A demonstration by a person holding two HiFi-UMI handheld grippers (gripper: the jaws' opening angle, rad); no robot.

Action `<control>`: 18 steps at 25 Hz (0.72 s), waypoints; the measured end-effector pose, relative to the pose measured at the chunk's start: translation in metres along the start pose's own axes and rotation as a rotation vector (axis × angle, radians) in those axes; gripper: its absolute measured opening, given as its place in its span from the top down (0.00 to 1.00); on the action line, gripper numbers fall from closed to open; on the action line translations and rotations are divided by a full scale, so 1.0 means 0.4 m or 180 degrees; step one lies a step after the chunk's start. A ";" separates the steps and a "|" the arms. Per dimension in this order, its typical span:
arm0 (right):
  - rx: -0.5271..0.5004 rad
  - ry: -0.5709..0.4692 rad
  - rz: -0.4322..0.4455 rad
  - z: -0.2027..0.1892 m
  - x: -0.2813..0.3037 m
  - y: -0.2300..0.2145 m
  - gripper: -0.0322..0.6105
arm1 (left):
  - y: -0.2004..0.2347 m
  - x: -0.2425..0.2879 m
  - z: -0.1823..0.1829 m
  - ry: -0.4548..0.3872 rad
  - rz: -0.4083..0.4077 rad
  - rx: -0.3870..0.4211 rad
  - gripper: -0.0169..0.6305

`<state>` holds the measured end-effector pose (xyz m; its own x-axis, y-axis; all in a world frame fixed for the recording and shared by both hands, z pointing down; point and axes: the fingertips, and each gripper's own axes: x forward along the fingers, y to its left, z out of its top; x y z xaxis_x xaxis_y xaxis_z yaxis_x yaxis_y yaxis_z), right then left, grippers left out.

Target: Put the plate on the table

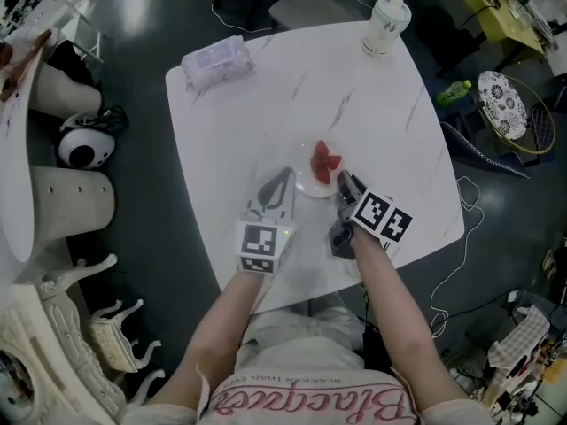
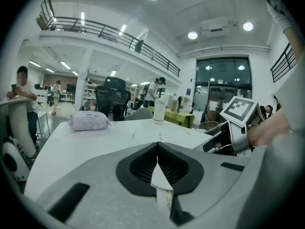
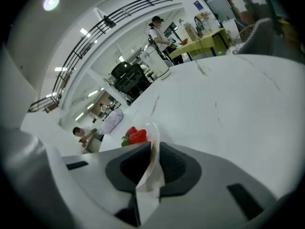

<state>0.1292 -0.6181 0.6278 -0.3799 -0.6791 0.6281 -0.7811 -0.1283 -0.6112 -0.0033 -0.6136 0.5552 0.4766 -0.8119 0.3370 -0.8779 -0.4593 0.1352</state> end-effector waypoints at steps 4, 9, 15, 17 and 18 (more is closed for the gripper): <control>-0.0389 0.0077 -0.0406 -0.002 0.010 -0.031 0.87 | -0.015 0.004 -0.001 0.0045 -0.0044 0.0032 0.96; -0.0606 0.0146 -0.0681 -0.003 0.015 -0.043 0.85 | -0.021 0.004 -0.002 0.0072 -0.0038 0.0053 0.96; -0.0924 0.0238 -0.0800 0.000 0.021 -0.037 0.83 | -0.024 -0.002 0.003 0.0083 -0.0011 0.0066 0.96; -0.0942 0.0222 -0.0732 0.002 0.016 -0.034 0.83 | -0.029 -0.007 0.009 0.0074 -0.0003 0.0074 0.96; -0.0937 0.0198 -0.0692 0.005 0.010 -0.032 0.81 | -0.032 -0.011 0.013 0.0064 0.0000 0.0079 0.96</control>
<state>0.1386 -0.6204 0.6371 -0.2118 -0.6124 0.7616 -0.9525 -0.0452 -0.3012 0.0062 -0.6059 0.5470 0.4753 -0.8047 0.3557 -0.8765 -0.4682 0.1121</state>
